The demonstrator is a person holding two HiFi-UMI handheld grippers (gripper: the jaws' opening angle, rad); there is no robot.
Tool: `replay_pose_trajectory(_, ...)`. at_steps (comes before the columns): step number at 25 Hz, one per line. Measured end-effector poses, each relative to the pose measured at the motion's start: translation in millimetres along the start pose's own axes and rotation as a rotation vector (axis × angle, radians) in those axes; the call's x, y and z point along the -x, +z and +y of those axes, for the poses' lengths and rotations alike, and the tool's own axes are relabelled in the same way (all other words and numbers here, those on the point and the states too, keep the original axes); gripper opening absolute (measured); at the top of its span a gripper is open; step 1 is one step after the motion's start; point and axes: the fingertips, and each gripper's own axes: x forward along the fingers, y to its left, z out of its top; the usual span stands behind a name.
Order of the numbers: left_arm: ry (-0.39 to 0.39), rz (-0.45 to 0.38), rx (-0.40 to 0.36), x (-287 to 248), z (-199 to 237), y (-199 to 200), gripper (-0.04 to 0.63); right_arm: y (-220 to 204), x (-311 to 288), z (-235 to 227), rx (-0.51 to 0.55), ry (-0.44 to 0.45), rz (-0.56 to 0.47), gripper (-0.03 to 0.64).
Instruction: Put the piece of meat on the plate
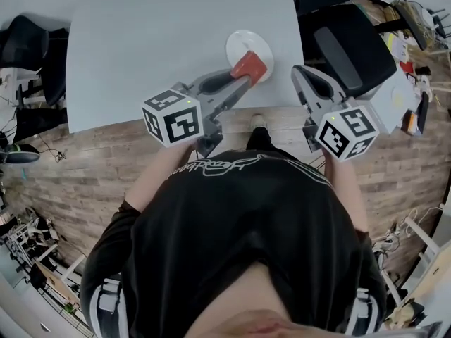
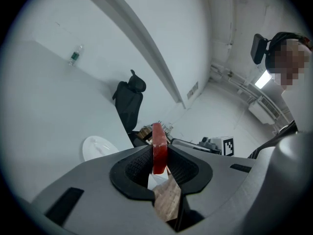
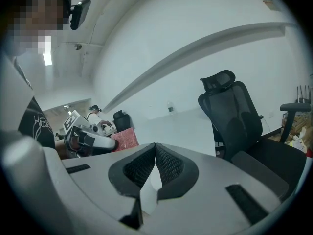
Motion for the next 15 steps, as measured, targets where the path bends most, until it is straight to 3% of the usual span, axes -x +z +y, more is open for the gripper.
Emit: replay_pose_trajectory(15, 0.062, 0.088, 0.055, -33, 52, -16, 0.091, -11, -36, -35, -0.04, 0.002, 0.058, 0.009)
